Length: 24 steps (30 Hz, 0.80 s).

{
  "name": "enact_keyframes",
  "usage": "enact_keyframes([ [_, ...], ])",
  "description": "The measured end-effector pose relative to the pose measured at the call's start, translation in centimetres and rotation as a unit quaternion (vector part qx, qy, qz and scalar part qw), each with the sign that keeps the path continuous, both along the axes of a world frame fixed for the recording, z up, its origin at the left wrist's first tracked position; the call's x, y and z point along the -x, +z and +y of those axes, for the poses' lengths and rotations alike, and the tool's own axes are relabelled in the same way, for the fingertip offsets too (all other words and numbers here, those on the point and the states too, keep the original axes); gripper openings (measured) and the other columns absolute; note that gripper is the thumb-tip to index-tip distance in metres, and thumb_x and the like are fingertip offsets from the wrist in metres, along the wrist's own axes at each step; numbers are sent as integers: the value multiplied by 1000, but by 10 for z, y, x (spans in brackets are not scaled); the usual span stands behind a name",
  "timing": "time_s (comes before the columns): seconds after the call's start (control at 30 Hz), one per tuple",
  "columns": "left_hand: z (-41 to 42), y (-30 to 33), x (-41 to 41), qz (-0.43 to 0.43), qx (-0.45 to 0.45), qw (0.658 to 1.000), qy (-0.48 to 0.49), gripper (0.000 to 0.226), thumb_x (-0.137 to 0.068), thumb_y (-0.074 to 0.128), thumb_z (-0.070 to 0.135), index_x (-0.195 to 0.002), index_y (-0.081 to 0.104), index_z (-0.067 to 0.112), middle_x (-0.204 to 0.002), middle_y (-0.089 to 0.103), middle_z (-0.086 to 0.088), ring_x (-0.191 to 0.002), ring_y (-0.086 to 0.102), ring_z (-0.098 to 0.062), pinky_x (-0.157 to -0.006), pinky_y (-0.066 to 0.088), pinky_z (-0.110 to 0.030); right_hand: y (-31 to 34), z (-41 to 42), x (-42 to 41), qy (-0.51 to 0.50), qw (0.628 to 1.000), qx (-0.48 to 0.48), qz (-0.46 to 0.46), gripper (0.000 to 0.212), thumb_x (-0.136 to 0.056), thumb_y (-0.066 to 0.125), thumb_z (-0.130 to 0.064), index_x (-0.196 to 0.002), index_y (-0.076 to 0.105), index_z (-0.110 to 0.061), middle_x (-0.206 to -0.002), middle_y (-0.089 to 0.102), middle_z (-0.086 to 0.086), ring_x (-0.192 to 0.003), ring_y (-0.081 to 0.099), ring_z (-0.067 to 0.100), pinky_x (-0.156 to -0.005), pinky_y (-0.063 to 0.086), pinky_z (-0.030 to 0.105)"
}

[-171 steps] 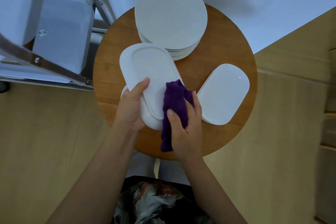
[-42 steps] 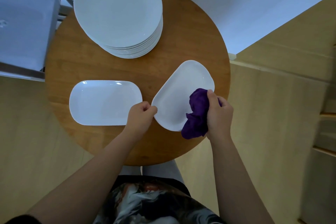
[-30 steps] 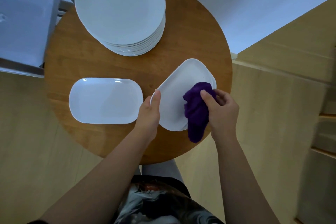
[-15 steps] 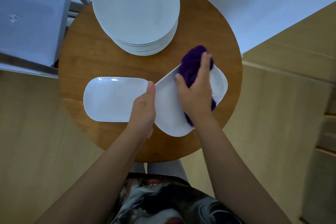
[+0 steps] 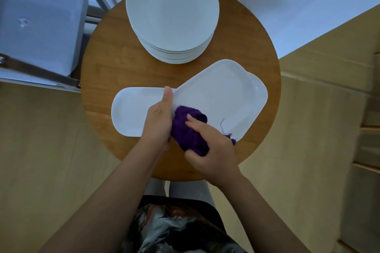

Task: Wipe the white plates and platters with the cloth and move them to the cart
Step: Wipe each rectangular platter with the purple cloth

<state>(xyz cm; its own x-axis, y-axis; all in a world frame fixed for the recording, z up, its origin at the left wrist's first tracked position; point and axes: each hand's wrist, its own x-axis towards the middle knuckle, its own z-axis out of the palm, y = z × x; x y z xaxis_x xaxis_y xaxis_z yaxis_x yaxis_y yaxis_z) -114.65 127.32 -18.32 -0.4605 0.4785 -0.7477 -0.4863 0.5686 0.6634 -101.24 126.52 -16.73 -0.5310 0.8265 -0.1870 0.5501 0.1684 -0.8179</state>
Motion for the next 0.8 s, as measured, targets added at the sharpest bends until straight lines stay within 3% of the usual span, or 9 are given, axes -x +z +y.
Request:
enact_keyframes([
  [0.17,-9,3,12,10,-26,996,-88,31,-95,35,53,-85,59,36,-82,69,9,-81,66,-14,-63,57,-27,-2,-4,-14,22,993,-110,-48,53,-67,72,-17,-118,62,-6,-117,66,8,-112,56,16,-94,48,37],
  [0.27,-23,4,24,12,-33,993,-111,34,-93,36,55,-83,61,35,-70,70,18,-69,68,-8,-53,54,-21,-7,4,-21,-19,987,-132,-85,52,-68,69,-12,-118,61,-3,-116,65,12,-109,60,28,-94,48,48],
  [0.33,-33,4,33,20,-27,991,-130,35,-92,35,58,-81,60,35,-69,69,21,-72,66,-8,-57,53,-21,-11,15,-28,-66,983,-128,-116,54,-68,71,-4,-120,59,0,-117,64,17,-107,60,35,-88,51,51],
  [0.5,-43,9,44,4,-38,989,-143,37,-93,34,57,-83,61,35,-76,71,15,-84,66,-11,-72,55,-30,-17,27,-5,-162,963,-140,-161,55,-78,65,0,-131,49,1,-133,52,18,-123,47,34,-97,36,32],
  [0.6,-43,13,51,27,-51,985,-161,34,-95,32,54,-82,59,38,-74,70,19,-78,66,-6,-68,56,-25,-17,20,30,-247,954,-86,-148,60,-84,56,-3,-141,38,-9,-144,42,10,-133,37,26,-102,33,30],
  [0.7,-46,15,56,62,-47,978,-194,33,-95,31,54,-80,55,37,-71,66,17,-72,63,-2,-59,51,-15,-17,15,58,-224,966,-38,-122,63,-89,53,-9,-146,29,-18,-150,32,2,-137,28,19,-103,24,25],
  [0.8,-49,19,59,71,-39,977,-199,45,-96,30,53,-78,56,22,-80,66,-3,-78,62,-19,-70,51,-32,-10,6,73,-151,985,-23,-85,61,-88,53,-10,-145,32,-20,-150,32,1,-137,28,16,-103,19,21],
])
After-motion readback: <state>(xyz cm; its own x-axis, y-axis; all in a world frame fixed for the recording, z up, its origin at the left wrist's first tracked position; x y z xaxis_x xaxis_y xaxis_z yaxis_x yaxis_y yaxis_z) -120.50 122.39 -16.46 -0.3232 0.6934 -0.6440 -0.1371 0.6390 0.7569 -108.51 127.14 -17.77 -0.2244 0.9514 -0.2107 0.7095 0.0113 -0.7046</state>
